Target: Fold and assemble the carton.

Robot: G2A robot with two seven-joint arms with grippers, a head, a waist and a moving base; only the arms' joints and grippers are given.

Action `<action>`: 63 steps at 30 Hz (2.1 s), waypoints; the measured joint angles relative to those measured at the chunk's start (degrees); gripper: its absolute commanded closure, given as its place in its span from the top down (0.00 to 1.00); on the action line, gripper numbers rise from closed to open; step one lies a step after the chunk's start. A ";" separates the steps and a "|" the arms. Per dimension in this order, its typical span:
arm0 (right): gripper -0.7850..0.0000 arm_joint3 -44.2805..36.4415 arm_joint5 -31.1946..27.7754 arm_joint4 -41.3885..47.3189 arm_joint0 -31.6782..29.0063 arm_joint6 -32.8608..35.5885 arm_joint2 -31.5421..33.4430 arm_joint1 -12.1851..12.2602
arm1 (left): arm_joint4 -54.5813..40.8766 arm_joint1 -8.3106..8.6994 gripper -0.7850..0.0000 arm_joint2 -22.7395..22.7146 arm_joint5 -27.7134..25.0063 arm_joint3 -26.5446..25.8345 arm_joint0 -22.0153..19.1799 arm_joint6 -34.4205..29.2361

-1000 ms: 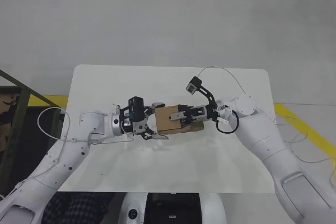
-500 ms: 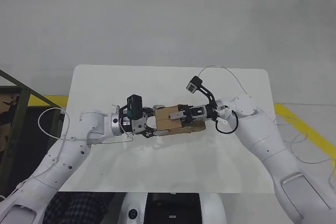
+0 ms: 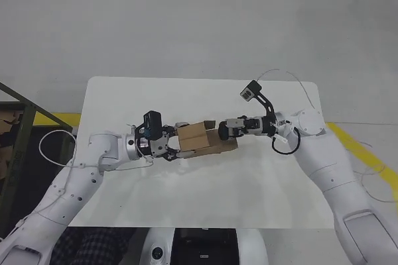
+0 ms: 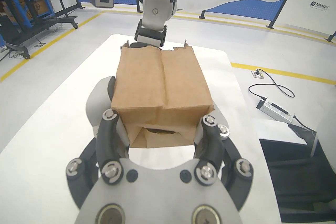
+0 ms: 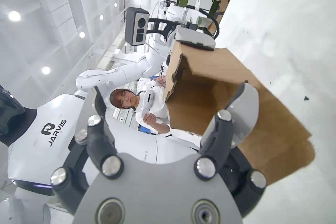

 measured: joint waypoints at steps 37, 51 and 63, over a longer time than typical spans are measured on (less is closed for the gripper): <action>0.00 -14.68 7.49 -10.56 -5.28 -4.82 0.15 2.38 | 3.63 -0.65 0.30 -3.93 -0.89 -2.39 3.25 6.83; 0.00 -10.41 4.72 -8.63 -1.86 -6.12 -1.49 1.41 | 3.82 -1.16 0.31 -3.97 -1.65 -2.16 2.94 6.71; 0.00 -8.41 4.99 -11.31 -2.59 -9.08 5.77 3.42 | 3.98 -1.36 0.29 -4.80 -2.06 -2.29 3.54 6.79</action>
